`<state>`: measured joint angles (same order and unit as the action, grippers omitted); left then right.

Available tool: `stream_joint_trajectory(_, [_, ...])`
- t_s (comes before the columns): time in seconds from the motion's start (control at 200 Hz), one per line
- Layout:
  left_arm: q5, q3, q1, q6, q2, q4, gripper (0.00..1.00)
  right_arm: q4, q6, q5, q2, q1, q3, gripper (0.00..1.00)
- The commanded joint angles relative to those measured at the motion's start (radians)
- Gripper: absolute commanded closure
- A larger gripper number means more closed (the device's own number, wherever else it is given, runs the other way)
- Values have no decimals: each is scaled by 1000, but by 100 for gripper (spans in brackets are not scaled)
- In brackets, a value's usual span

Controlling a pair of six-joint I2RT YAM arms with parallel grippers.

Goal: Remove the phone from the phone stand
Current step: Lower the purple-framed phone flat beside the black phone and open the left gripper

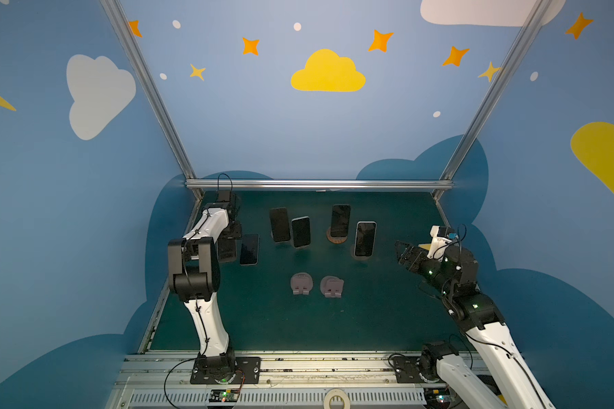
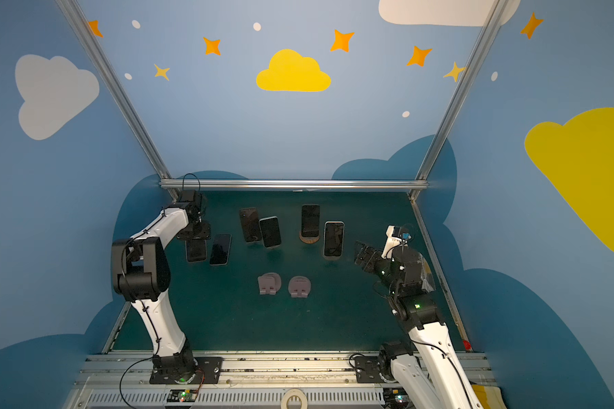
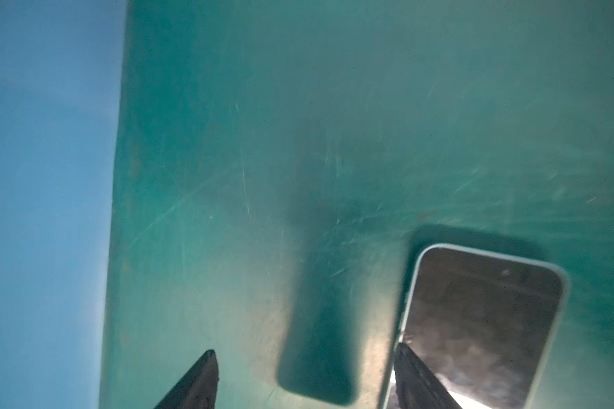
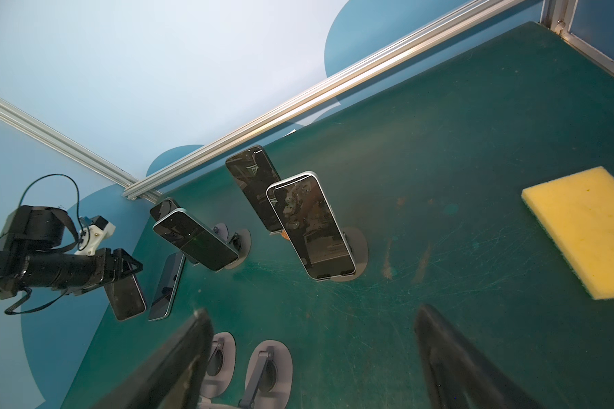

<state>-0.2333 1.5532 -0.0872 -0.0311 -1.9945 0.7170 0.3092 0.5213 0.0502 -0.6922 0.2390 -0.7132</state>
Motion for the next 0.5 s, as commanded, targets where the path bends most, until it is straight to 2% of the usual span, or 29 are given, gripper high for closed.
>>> stream_joint_trajectory(0.0, [-24,15,-17,-27,-12,35,32,-15,11,5,10,-2,11,11])
stream_joint_trajectory(0.22, [30,49,-28,-43,-55,42,32,-15,9,9,3,2,11,11])
stream_joint_trajectory(0.496, [17,36,-34,-47,-94,33,29,-38,17,18,-4,2,21,11])
